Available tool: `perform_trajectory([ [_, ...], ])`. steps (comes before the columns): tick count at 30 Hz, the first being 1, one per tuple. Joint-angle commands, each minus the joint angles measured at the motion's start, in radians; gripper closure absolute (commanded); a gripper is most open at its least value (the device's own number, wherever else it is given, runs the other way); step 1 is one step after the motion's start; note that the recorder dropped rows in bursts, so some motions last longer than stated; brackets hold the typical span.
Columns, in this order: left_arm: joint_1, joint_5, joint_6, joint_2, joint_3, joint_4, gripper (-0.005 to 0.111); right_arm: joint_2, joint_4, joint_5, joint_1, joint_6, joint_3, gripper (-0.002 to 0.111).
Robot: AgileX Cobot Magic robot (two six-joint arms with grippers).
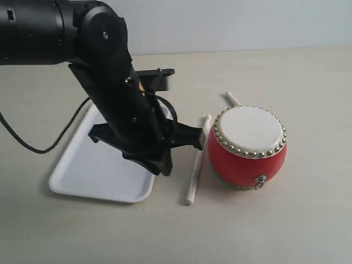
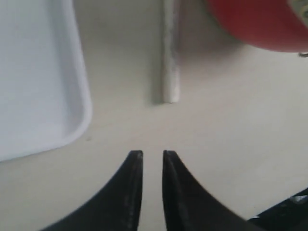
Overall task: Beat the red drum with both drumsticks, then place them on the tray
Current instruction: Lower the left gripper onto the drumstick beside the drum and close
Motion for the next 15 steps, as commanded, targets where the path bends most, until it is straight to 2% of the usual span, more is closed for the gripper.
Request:
perform_trajectory([
  [1, -0.008, -0.081, 0.099, 0.012, -0.009, -0.141, 0.089, -0.007, 0.002, -0.007, -0.002, -0.002, 0.004, 0.108],
  [2, -0.010, -0.089, 0.094, 0.014, -0.009, -0.121, 0.089, -0.007, 0.002, -0.007, -0.002, -0.002, 0.004, 0.108],
  [5, -0.061, -0.110, -0.079, 0.025, -0.009, 0.077, 0.088, -0.007, 0.002, -0.007, -0.002, -0.002, 0.004, 0.108],
  [6, -0.070, -0.121, -0.099, 0.033, -0.009, 0.099, 0.085, -0.007, 0.002, -0.007, -0.002, -0.002, 0.004, 0.108],
  [9, -0.092, -0.128, -0.099, 0.067, -0.023, 0.095, 0.062, -0.007, 0.002, -0.007, -0.002, -0.002, 0.004, 0.108],
  [11, -0.092, -0.118, -0.095, 0.072, -0.028, 0.058, 0.060, -0.007, 0.002, -0.007, -0.002, -0.002, 0.004, 0.108],
  [15, -0.092, -0.185, -0.043, 0.072, -0.033, -0.022, 0.059, -0.007, 0.002, -0.007, -0.002, -0.002, 0.004, 0.108],
])
